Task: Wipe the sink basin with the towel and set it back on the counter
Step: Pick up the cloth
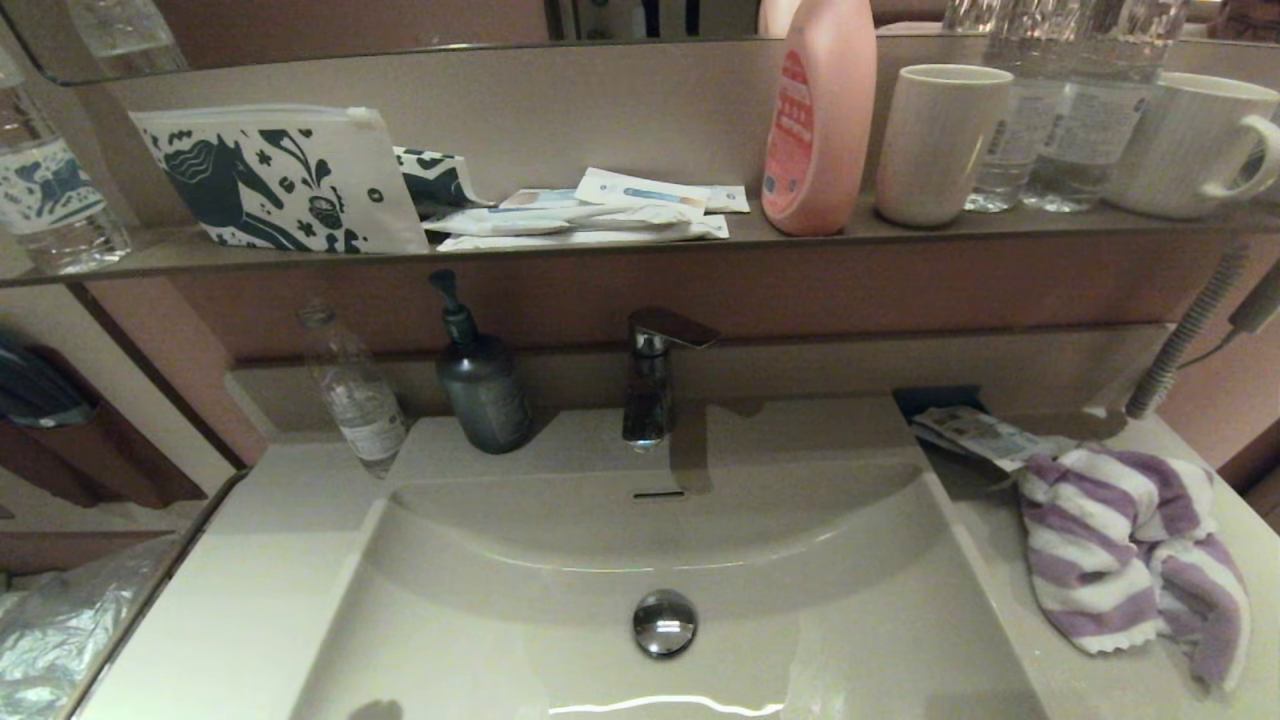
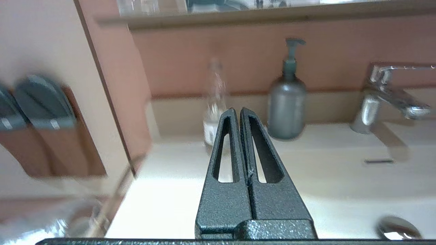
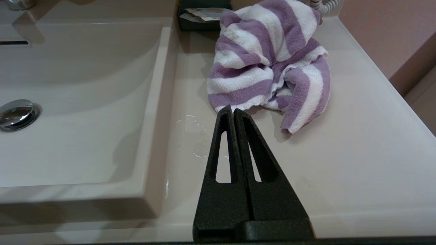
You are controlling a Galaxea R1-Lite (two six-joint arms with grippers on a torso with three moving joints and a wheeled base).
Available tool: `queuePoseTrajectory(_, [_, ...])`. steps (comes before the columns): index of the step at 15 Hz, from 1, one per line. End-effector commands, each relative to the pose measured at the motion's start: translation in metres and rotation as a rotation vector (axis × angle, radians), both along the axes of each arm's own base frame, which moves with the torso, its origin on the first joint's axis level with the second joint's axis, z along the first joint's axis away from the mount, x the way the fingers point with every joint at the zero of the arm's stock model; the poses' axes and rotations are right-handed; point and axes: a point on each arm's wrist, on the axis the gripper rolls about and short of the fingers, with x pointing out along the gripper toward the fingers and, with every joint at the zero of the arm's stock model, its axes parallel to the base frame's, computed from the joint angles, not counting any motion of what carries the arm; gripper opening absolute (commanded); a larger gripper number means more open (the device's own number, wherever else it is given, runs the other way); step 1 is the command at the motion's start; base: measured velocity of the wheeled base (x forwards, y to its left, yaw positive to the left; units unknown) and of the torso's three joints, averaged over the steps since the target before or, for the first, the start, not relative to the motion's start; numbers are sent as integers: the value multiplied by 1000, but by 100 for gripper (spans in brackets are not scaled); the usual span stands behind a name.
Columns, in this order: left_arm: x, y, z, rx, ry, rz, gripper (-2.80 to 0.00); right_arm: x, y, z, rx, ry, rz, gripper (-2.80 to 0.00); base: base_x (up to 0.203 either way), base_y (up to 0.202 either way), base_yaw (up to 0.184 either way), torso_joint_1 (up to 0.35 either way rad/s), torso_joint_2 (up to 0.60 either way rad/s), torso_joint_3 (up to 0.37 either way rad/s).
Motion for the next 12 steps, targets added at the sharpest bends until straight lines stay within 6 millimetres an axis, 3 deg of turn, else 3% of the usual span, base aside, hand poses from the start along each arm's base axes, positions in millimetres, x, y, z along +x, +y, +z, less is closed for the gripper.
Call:
queuePoseTrajectory(1, [-13, 0, -12, -9, -32, -12, -280, 0, 0, 0, 0, 0, 0, -280, 0, 0, 0, 0, 0, 0])
queuePoseTrajectory(2, [-14, 0, -23, -13, 29, -19, -280, 0, 0, 0, 0, 0, 0, -280, 0, 0, 0, 0, 0, 0])
queuePoseTrajectory(12, [-10, -1, -43, -55, 190, -67, -280, 0, 0, 0, 0, 0, 0, -280, 0, 0, 0, 0, 0, 0])
